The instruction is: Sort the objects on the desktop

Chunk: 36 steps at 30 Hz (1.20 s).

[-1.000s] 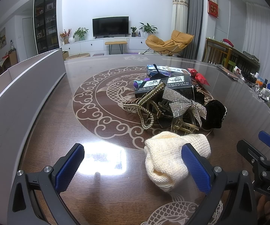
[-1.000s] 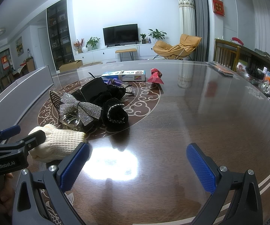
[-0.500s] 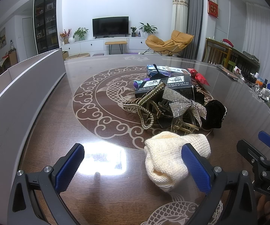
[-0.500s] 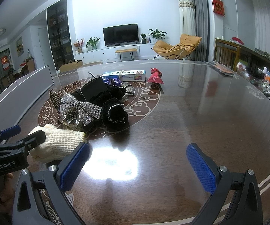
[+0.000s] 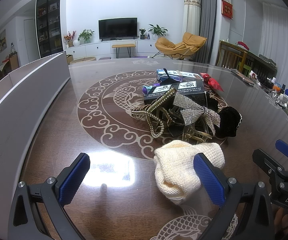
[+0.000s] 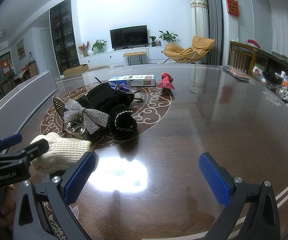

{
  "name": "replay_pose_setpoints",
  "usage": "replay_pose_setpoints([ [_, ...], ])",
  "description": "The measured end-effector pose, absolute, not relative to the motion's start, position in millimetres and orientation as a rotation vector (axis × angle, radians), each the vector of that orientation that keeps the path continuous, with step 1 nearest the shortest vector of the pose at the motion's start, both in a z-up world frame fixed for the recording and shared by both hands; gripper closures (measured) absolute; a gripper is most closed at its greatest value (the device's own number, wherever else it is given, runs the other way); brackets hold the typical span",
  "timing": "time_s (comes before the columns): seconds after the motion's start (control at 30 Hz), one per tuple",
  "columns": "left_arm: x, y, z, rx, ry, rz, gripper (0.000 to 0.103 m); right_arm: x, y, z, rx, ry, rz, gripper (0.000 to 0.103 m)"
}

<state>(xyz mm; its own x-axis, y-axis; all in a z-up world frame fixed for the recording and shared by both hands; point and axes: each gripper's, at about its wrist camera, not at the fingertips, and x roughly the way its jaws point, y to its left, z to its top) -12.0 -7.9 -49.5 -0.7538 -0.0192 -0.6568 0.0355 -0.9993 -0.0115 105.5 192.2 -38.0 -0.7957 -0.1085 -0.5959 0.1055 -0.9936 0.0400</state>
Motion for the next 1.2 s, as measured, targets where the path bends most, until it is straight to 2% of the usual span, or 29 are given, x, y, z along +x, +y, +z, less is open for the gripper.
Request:
replay_pose_setpoints([
  [1.2, -9, 0, -50, 1.095, 0.045, -2.915, 0.000, 114, 180, -38, 0.979, -0.009, -2.865, 0.000],
])
